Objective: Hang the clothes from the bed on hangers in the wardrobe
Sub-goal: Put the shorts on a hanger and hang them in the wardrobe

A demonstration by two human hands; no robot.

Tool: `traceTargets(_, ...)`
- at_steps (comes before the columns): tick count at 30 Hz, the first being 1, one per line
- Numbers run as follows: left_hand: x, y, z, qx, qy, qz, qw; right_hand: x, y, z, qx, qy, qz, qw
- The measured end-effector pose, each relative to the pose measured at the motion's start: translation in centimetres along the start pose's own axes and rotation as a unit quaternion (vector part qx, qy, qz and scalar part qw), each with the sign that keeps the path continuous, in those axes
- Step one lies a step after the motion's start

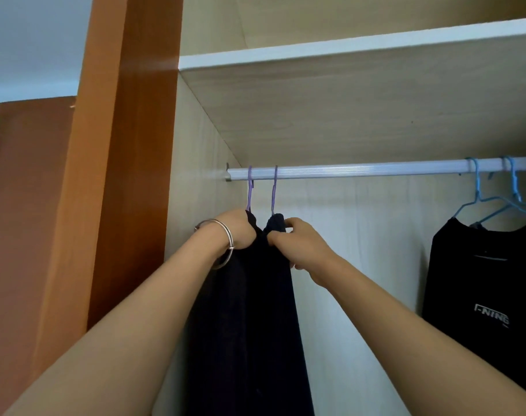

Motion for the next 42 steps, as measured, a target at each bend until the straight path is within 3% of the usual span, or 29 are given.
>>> traceTargets(7, 0.1, -0.4, 2.0, -0.039, -0.027, -0.088, 0.995, 0.4, -0.8, 1.1, -0.039, 0.003, 0.200, 0.979)
traceTargets(13, -0.2, -1.1, 3.0, -0.056, -0.029, -0.102, 0.993, 1.4, -0.9, 2.0, -0.090, -0.028, 0.241, 0.966)
traceTargets(17, 1.8, -1.0, 3.2, -0.090, -0.050, -0.039, 0.994, 0.9, -1.3, 2.0, -0.102, -0.042, 0.229, 0.967)
traceTargets(21, 3.7, 0.6, 5.1, -0.153, -0.058, 0.121, 0.979, -0.1, -1.4, 4.5, -0.145, -0.119, 0.185, 0.965)
traceTargets(26, 4.7, 4.8, 9.6, -0.192, -0.040, 0.232, 0.953, -4.5, 0.0, 8.1, -0.103, -0.132, 0.189, 0.968)
traceTargets(31, 6.2, 10.5, 11.5, -0.162, -0.050, 0.267, 0.949, -12.0, 1.7, 10.9, -0.063, -0.053, 0.164, 0.983)
traceTargets(37, 9.7, 20.9, 15.1, -0.060, -0.135, 0.256, 0.955, -18.7, 2.6, 15.1, -0.095, 0.022, -0.013, 0.995)
traceTargets(42, 11.4, 26.4, 17.2, 0.025, -0.168, 0.253, 0.952, -25.6, 4.9, 17.5, -0.019, 0.134, 0.128, 0.983)
Point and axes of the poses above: each hand's wrist, its own z-axis away from the middle knuckle, its own y-axis out of the palm, x = y × z, the point moved 9 cm from there along -z, towards the middle knuckle, and after that the axes turned 9 degrees about -z, right-handed, at the moved point
